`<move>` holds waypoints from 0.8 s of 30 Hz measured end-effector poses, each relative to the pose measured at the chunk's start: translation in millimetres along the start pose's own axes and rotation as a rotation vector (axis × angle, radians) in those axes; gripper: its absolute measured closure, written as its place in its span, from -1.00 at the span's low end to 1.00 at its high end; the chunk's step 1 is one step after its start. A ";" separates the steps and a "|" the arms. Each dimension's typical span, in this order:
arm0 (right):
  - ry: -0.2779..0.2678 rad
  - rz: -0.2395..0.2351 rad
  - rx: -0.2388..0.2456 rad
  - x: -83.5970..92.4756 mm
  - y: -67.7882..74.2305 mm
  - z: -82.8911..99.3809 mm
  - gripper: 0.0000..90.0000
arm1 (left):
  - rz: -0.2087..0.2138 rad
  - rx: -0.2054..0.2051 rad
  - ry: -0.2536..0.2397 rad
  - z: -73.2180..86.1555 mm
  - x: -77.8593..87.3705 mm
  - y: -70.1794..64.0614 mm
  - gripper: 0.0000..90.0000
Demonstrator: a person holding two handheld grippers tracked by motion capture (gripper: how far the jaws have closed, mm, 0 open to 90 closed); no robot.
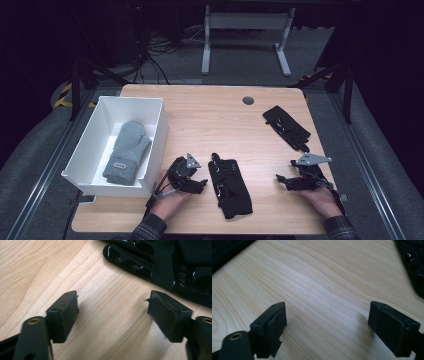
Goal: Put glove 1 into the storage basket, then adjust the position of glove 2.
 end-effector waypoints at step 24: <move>-0.020 0.022 -0.056 5.8 -38.6 -50.7 1.00 | 0.026 -0.041 -0.062 12.7 -5.2 8.5 -0.99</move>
Point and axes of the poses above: each handheld gripper's, and its own axes: x roughly backward along the jaws, z roughly out of its underside, y roughly to its left, the point moved 1 cm from there along -x, roughly forward along the jaws, and after that the axes turned 7 degrees about y, right-handed, at the moved point
